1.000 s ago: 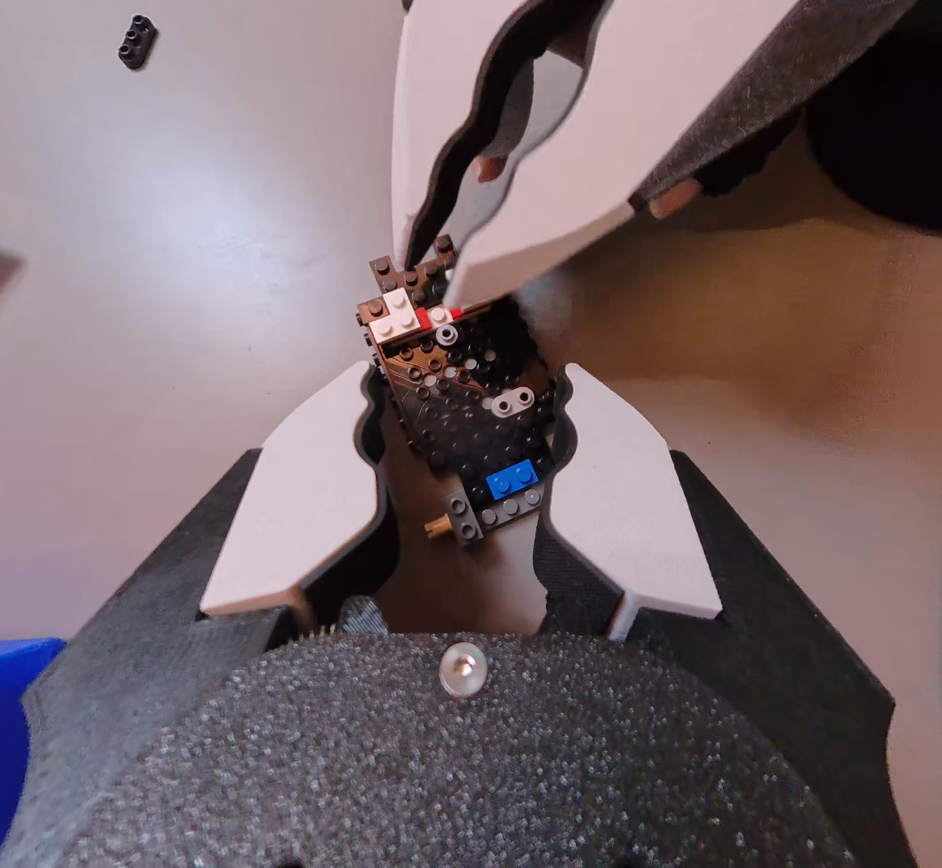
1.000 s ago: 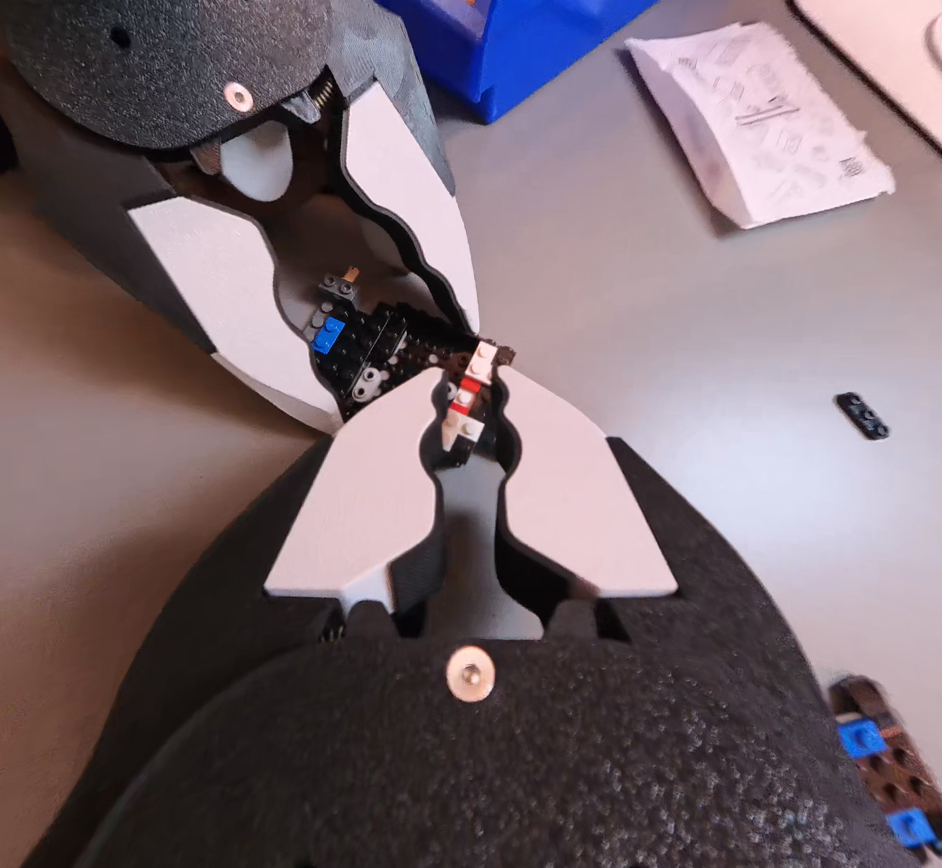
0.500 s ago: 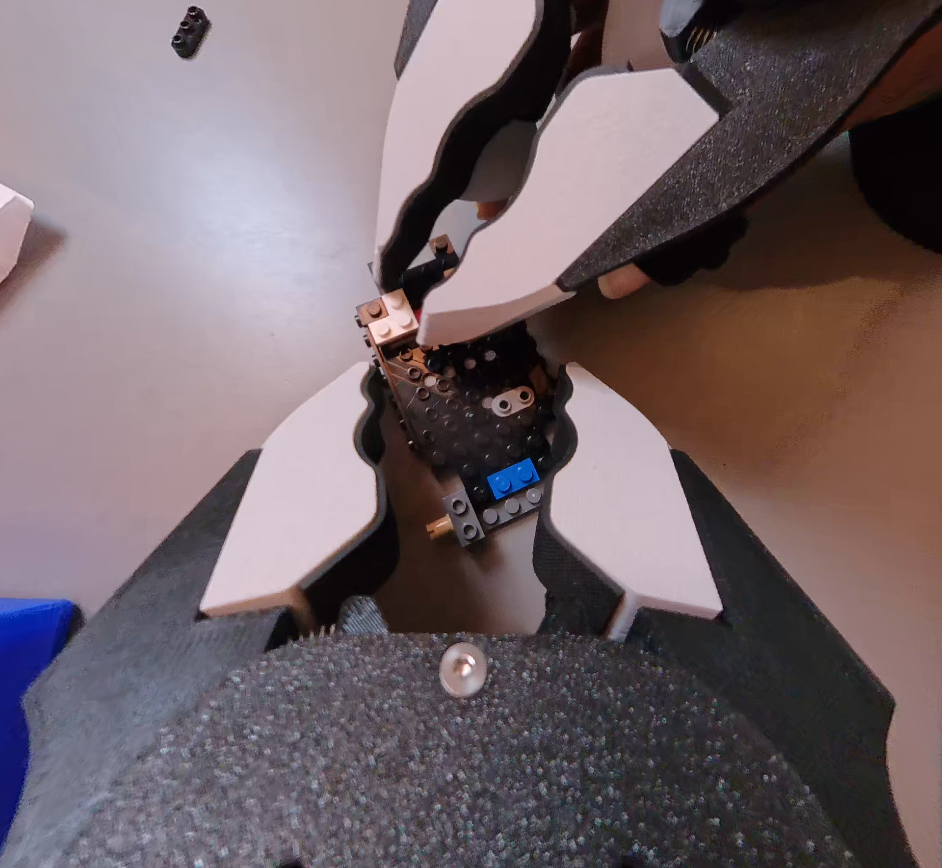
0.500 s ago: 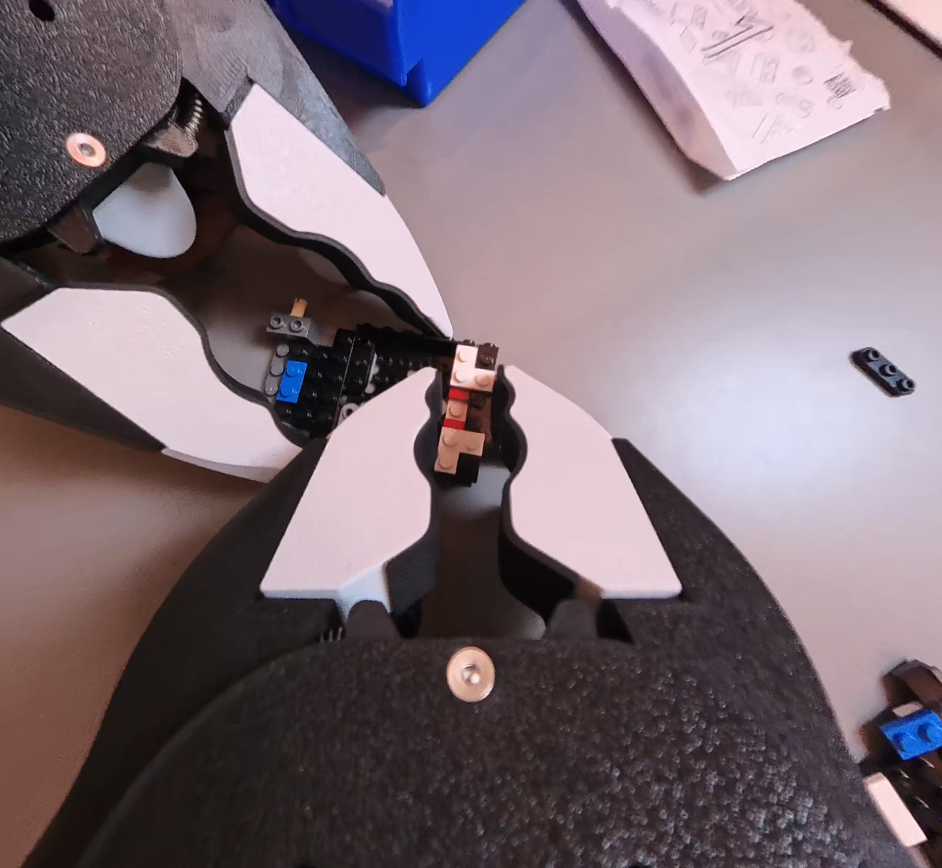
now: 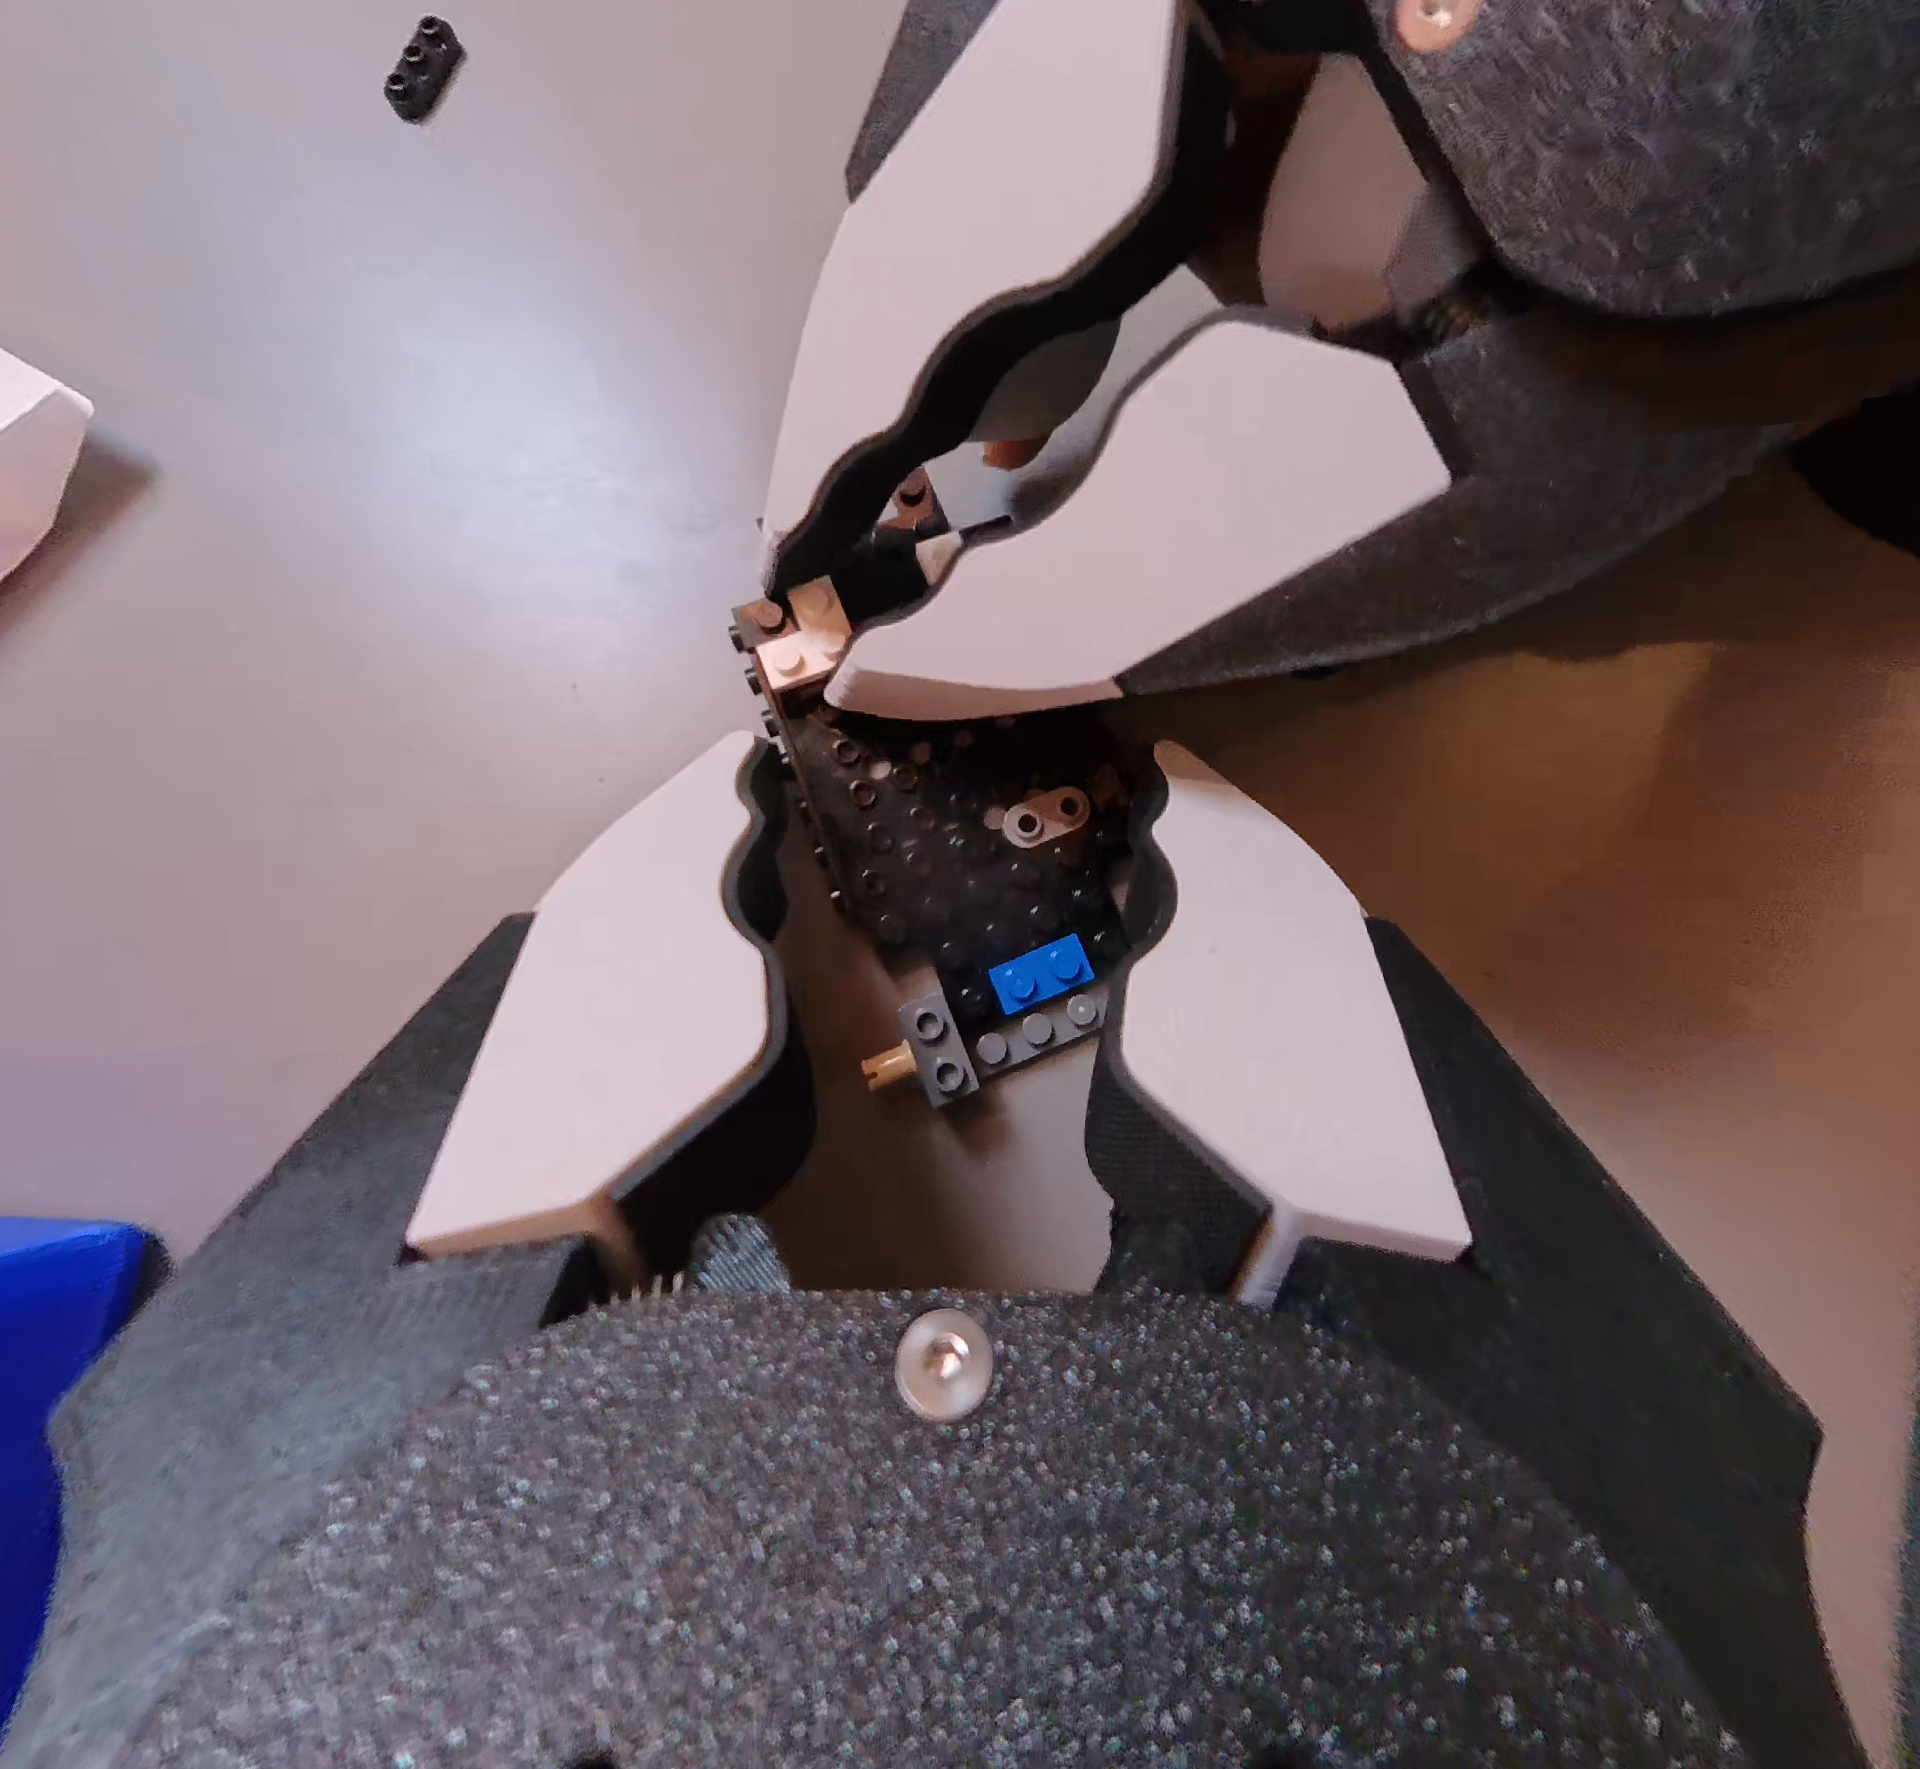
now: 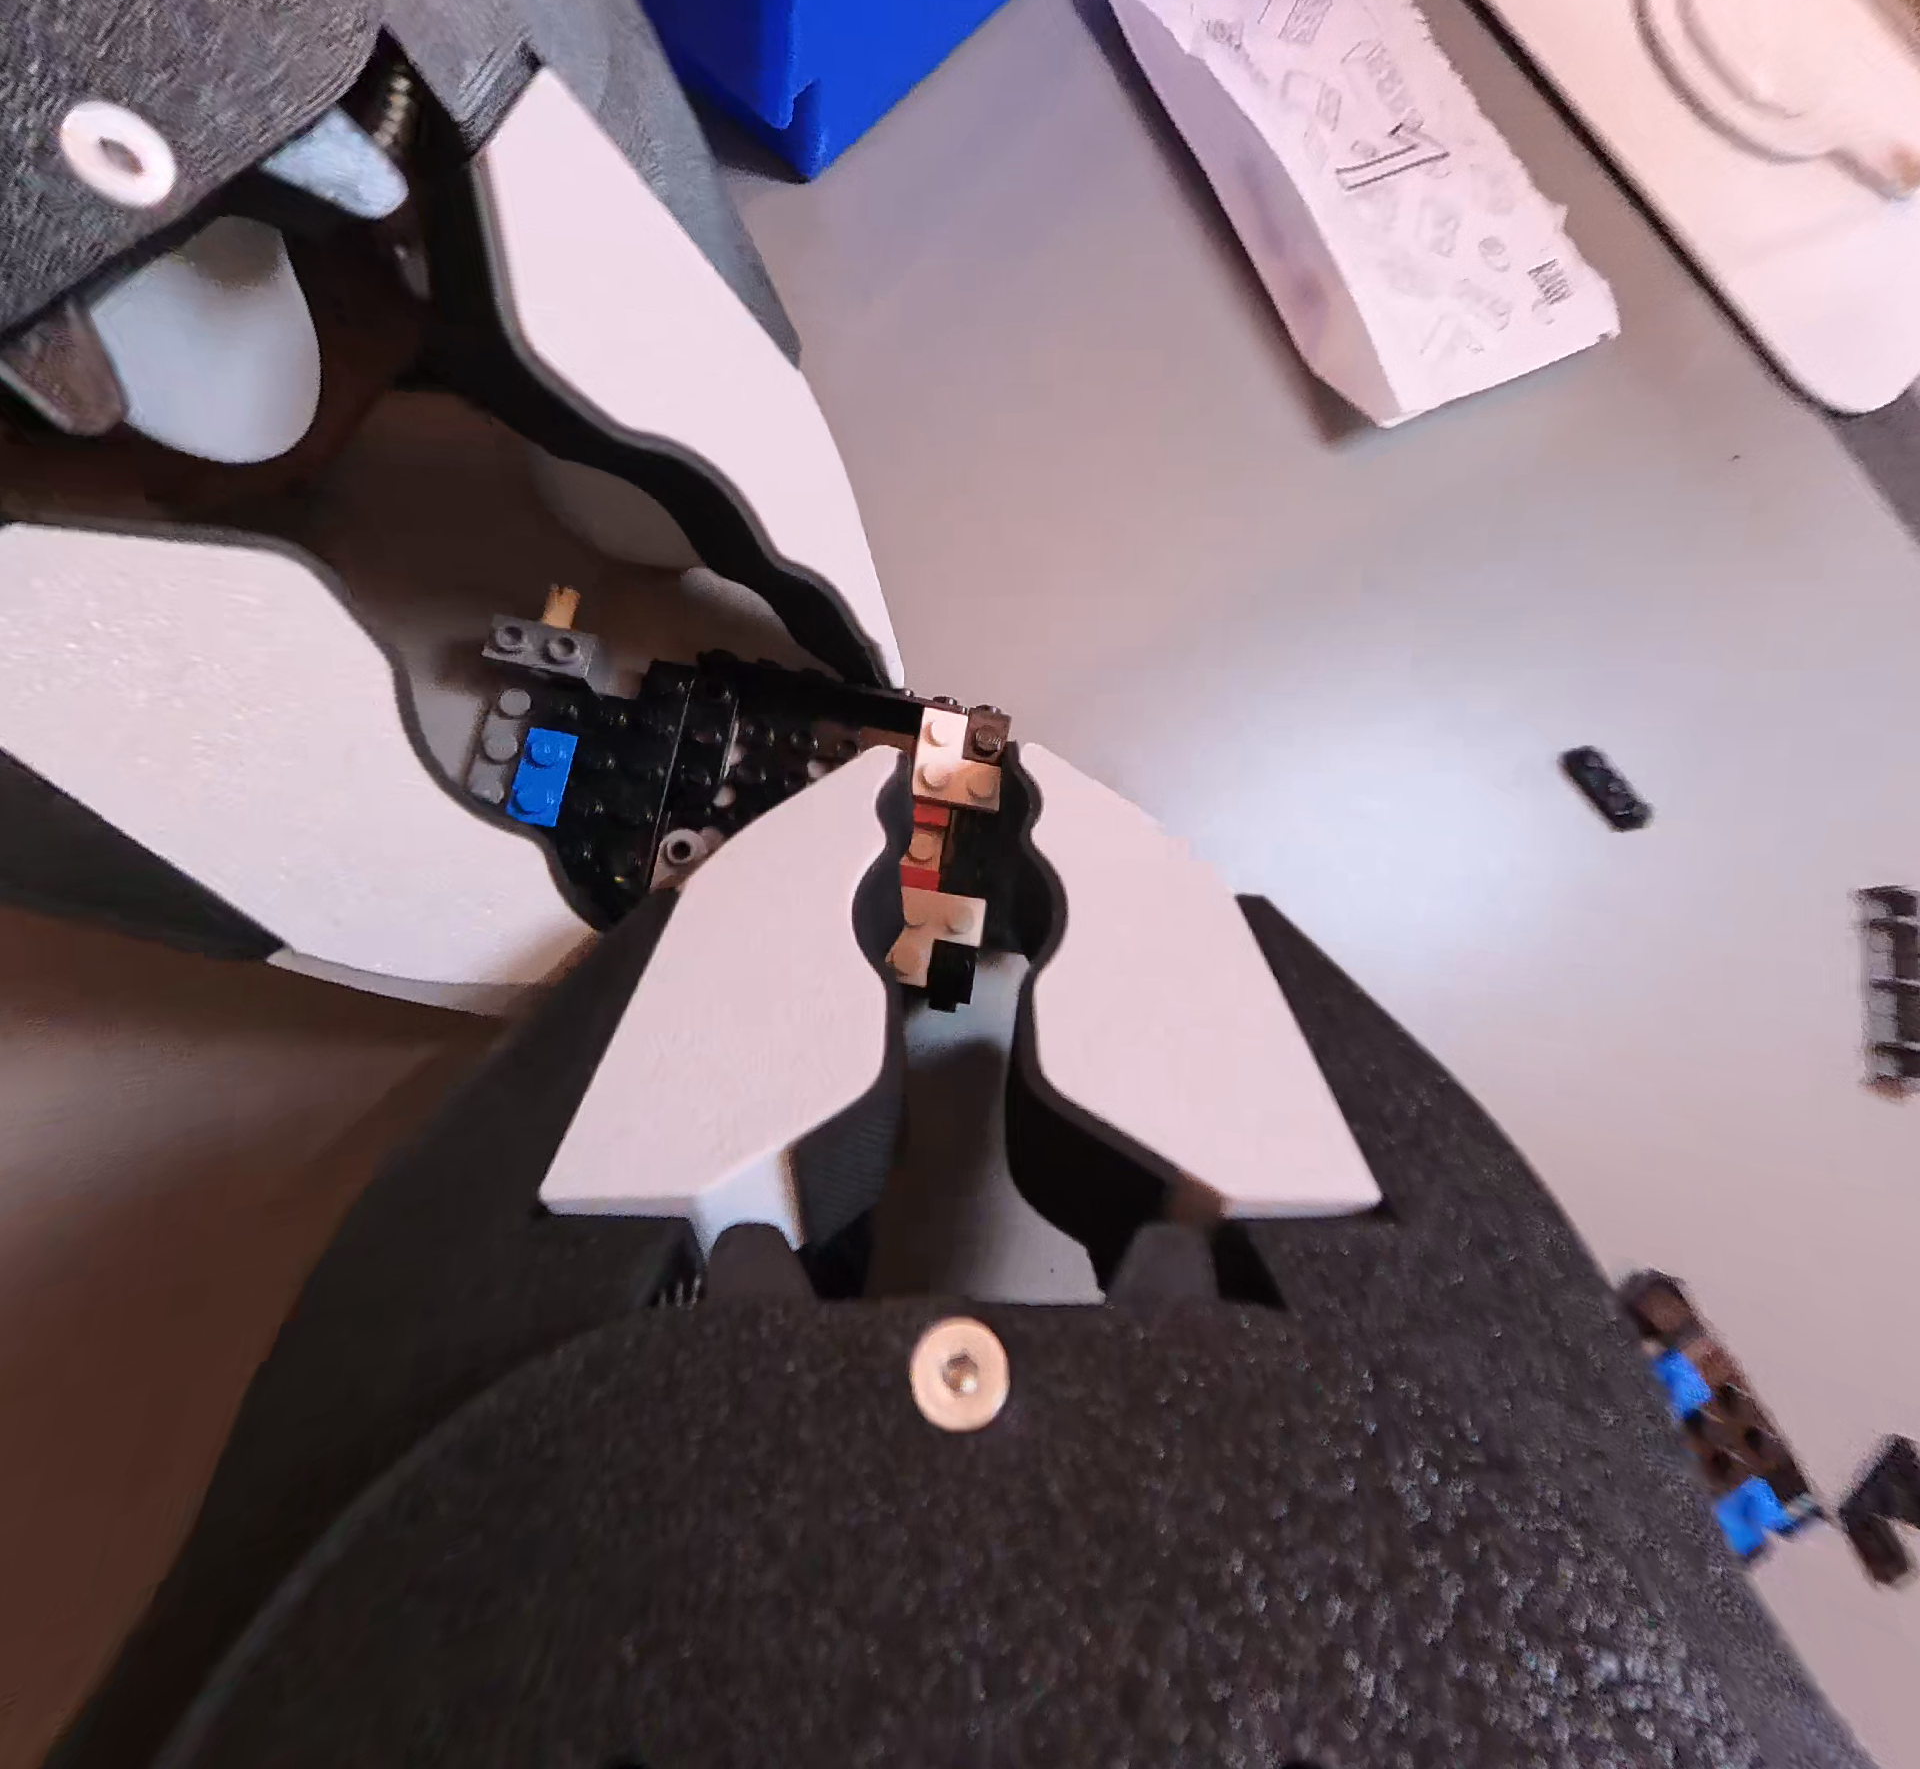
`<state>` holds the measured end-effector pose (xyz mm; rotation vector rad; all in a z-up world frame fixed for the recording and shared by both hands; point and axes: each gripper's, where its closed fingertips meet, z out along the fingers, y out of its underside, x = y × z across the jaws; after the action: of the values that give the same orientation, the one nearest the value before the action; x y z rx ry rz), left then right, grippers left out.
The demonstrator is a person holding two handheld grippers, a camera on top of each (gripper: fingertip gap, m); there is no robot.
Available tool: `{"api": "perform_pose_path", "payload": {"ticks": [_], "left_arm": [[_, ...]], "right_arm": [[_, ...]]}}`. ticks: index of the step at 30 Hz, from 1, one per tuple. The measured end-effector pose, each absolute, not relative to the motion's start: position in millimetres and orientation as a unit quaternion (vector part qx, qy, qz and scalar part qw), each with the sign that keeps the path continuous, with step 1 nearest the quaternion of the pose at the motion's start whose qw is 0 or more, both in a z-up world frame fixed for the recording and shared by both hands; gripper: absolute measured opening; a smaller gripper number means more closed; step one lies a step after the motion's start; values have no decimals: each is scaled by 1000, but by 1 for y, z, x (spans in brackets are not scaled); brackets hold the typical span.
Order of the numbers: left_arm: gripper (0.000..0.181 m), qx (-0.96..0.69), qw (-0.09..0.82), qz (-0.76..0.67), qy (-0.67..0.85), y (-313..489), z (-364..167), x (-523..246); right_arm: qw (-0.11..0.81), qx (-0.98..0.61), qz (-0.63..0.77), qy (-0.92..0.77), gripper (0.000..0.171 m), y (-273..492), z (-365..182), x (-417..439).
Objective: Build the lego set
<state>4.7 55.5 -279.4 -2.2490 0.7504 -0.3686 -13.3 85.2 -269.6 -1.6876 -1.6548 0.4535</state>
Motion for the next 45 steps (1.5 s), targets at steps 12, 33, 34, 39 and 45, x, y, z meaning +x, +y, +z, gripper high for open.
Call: {"api": "perform_pose_path", "payload": {"ticks": [12, 33, 34, 39, 45], "left_arm": [[61, -876, 357, -173, 276, 55, -277, 9], [61, -880, 368, -136, 268, 54, -278, -3], [61, -880, 369, -134, 269, 55, -279, -3], [61, -880, 367, -132, 270, 55, -279, -5], [61, -876, 368, -142, 278, 59, -278, 3]], "right_arm": [[471, -517, 135, -702, 0, 77, -255, -10], [324, -677, 260, -607, 15, 87, -267, -16], [319, -680, 268, -603, 15, 87, -267, -17], [343, -660, 293, -601, 14, 86, -264, -18], [368, -591, 388, -604, 0, 65, -233, -29]]}}
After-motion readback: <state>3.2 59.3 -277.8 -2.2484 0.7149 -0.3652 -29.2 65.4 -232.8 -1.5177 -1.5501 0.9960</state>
